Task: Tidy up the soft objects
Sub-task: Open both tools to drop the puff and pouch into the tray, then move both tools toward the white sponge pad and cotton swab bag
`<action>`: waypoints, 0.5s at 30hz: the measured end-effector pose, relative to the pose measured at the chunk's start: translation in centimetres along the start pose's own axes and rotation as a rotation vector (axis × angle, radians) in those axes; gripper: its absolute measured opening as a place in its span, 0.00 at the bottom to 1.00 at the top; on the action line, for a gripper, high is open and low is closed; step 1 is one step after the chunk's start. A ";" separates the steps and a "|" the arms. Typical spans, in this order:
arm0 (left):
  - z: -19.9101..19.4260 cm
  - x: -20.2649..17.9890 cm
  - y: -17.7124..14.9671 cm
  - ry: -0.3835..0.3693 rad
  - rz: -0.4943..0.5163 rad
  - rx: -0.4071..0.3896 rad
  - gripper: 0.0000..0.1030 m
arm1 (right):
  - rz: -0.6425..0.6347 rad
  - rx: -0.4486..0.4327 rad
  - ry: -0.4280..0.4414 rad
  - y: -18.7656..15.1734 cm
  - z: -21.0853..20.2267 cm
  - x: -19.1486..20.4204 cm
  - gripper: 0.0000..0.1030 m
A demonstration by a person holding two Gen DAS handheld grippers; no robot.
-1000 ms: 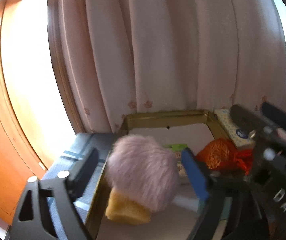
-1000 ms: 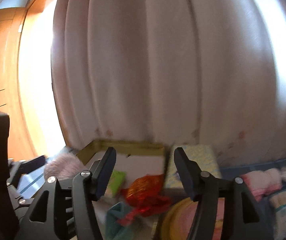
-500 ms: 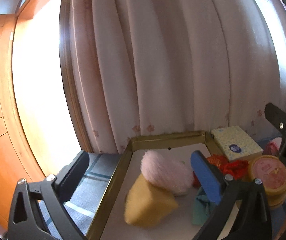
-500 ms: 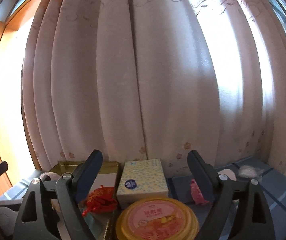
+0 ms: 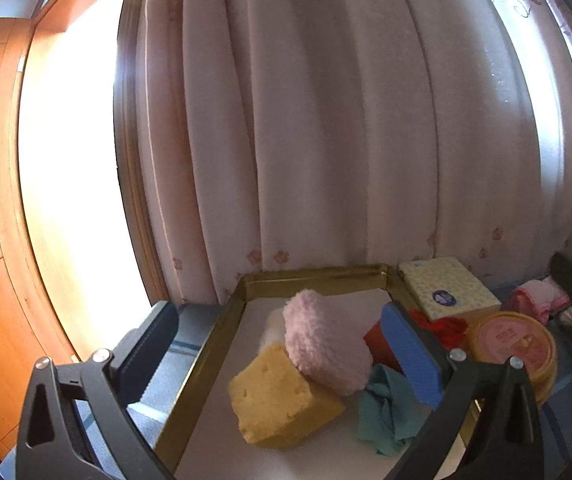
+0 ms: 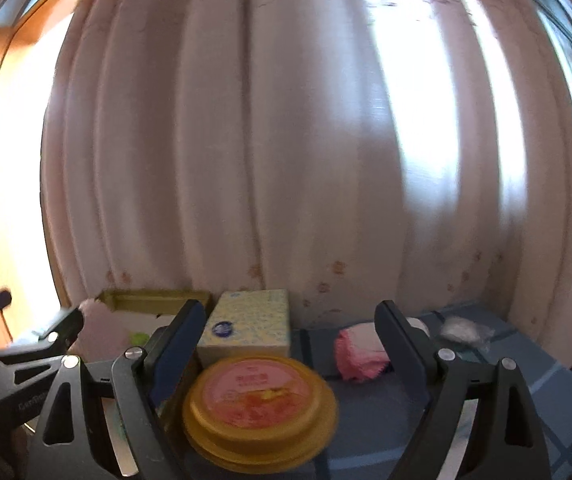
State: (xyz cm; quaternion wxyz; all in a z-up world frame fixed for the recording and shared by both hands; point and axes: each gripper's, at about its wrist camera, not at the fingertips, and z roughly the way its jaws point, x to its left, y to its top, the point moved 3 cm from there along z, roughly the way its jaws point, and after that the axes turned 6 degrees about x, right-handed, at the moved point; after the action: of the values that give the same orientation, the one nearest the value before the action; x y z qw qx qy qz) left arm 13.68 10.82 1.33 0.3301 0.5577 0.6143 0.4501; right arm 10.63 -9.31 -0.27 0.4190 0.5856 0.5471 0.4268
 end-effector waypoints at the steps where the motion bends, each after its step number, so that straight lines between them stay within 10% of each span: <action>1: -0.2 -0.1 0.0 -0.002 0.000 0.003 1.00 | 0.028 -0.015 0.000 0.0 -0.4 -0.7 0.86; 15: -1.4 -1.1 -0.5 -0.051 -0.068 0.043 1.00 | 0.029 -0.091 -0.105 0.3 -2.6 -5.4 0.86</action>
State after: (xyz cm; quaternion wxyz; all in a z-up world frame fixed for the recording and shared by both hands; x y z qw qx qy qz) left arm 12.43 9.46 1.23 0.3486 0.5547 0.6340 0.4109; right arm 8.05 -14.65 0.57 0.4670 0.5954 0.4958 0.4262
